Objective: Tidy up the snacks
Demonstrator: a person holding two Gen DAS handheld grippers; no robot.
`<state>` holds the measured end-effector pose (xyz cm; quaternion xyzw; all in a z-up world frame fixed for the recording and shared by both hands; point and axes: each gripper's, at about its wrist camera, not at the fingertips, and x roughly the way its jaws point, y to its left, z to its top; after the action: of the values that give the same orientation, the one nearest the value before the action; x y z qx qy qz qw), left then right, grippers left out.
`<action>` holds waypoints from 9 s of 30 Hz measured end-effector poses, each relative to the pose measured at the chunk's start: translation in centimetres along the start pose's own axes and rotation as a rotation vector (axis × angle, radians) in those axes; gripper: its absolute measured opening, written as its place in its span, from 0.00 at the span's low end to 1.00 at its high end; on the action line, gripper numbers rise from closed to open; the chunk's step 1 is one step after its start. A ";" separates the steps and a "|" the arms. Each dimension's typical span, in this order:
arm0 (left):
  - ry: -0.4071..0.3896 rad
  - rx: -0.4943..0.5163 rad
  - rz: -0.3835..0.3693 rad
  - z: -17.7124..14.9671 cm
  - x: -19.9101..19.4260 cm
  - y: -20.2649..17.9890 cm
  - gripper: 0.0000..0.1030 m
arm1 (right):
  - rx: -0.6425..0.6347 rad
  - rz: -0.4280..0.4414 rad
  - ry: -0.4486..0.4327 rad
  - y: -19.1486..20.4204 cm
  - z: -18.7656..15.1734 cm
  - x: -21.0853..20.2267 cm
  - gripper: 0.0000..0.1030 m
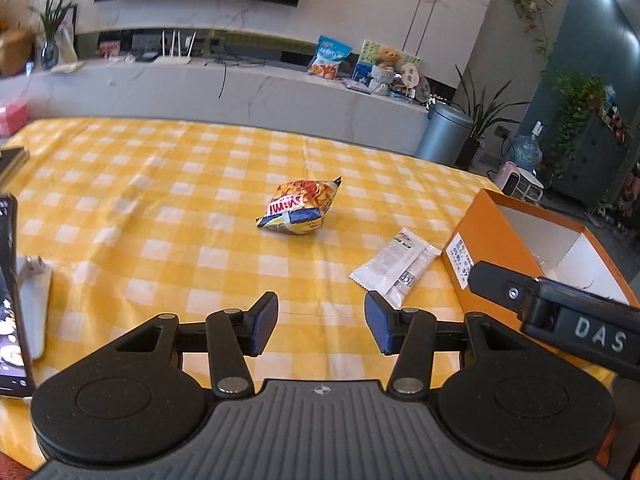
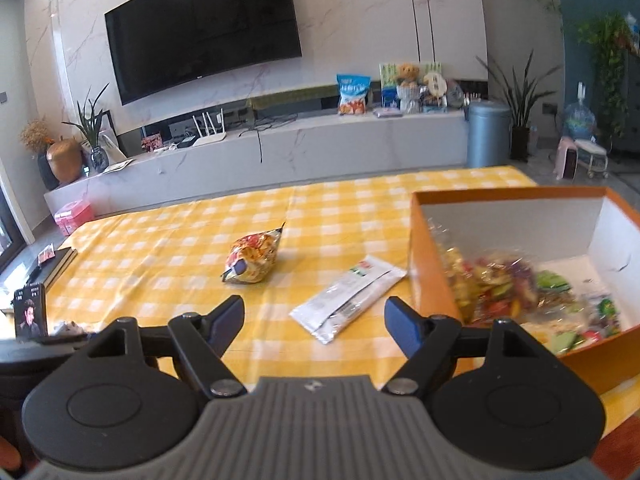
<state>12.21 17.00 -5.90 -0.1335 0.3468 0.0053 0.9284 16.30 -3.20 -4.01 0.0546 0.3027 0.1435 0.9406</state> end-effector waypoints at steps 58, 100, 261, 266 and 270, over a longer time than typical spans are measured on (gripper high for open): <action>0.048 0.283 0.134 5.7 15.7 -0.2 0.57 | -0.098 -0.135 0.249 0.6 0.9 19.7 0.53; 0.168 0.095 0.121 -4.3 2.0 -3.1 0.53 | -0.281 0.101 0.438 -2.8 -6.4 5.6 0.54; -0.464 0.416 -0.065 -0.3 -6.6 -21.7 0.89 | -0.110 -0.276 -0.353 -10.9 -0.3 -16.8 0.97; -0.393 0.403 -0.058 -1.2 -4.6 -21.0 0.89 | -0.128 -0.289 -0.309 -10.6 -2.2 -15.8 0.97; -0.314 0.392 -0.046 -1.9 -2.6 -21.1 0.89 | -0.088 -0.305 -0.250 -11.2 -3.0 -15.0 0.97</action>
<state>11.16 -3.56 -0.41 0.0439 0.1896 -0.0624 0.9789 5.57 -18.39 -0.30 -0.0153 0.1816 0.0048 0.9832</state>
